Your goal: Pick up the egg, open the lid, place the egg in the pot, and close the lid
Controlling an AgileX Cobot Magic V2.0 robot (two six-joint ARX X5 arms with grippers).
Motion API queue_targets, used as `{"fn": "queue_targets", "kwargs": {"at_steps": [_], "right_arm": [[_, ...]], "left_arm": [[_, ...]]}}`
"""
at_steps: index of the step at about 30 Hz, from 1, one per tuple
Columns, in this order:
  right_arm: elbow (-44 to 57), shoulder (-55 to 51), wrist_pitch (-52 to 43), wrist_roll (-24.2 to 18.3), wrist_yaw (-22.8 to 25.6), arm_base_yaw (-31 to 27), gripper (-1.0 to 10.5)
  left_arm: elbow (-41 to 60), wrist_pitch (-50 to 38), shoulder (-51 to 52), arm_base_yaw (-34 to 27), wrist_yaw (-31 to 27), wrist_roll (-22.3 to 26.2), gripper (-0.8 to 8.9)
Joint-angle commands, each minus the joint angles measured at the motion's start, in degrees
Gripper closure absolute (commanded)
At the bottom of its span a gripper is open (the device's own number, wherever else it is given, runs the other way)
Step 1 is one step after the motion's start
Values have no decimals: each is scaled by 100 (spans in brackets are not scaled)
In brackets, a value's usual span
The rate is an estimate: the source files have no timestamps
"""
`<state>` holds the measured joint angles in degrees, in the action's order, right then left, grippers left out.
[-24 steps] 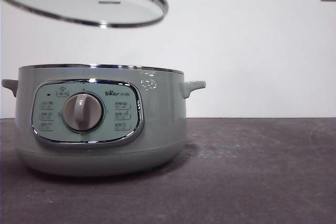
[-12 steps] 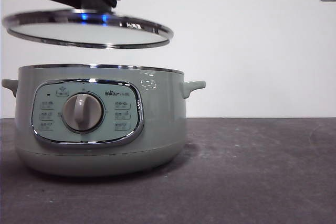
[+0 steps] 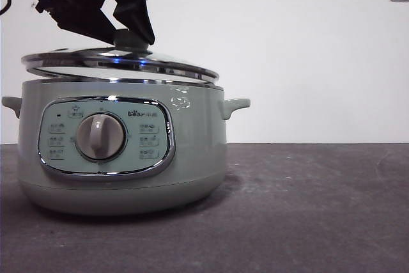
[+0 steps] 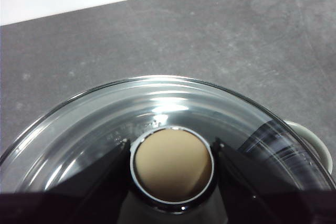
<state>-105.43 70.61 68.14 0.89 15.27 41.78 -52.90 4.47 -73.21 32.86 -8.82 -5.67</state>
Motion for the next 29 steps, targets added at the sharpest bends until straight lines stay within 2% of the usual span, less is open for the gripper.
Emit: {"fn": "queue_targets", "kwargs": {"at_steps": [1,21,29], "right_arm": [[2,-20,-11,79,35,-13,478],[2,-20,-13,79,33,-15,478],[2,-20,-13,81,33,-15,478]], "left_arm": [[-26,-262,61,20,-7,-57,822],[-26,-83,-243,116,188,-232,822],[-26,455,-315,195,151,-219,822]]}}
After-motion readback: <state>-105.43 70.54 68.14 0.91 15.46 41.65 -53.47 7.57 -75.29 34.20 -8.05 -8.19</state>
